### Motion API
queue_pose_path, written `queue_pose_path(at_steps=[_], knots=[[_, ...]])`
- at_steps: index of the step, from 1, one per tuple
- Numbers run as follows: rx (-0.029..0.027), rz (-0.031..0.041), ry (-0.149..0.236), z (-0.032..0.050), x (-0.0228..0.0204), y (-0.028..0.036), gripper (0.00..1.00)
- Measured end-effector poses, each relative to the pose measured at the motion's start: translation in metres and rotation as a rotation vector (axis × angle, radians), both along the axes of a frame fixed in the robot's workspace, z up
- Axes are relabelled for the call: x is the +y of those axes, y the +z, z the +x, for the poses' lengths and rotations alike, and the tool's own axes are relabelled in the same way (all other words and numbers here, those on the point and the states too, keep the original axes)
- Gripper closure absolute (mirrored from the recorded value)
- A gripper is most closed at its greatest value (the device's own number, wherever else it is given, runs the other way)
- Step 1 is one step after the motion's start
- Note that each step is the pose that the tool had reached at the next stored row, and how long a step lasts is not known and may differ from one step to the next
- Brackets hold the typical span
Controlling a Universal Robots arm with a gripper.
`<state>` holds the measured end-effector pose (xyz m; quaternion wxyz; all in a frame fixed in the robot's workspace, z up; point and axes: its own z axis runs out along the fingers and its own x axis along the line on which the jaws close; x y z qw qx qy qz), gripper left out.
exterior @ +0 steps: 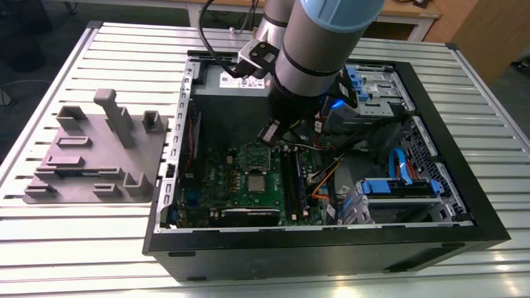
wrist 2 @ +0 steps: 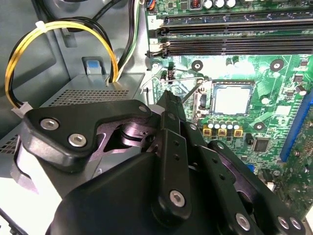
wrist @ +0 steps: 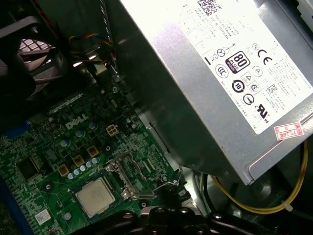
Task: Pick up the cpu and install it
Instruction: 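Close the cpu cover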
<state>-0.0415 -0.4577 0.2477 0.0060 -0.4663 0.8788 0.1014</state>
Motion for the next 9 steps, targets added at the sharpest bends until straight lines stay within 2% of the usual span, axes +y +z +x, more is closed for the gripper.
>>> queue_pose_path(at_steps=[4,5,6,9], knots=[[0.0001,-0.0149,0.002,0.0001,-0.0005,0.0001,0.90],[0.0001,-0.0201,0.002,0.0000,-0.0005,0.0002,0.90],[0.0001,-0.0306,0.002,0.0001,-0.0006,0.0002,0.90],[0.0000,-0.0383,0.003,0.0000,-0.0006,0.0003,0.90]])
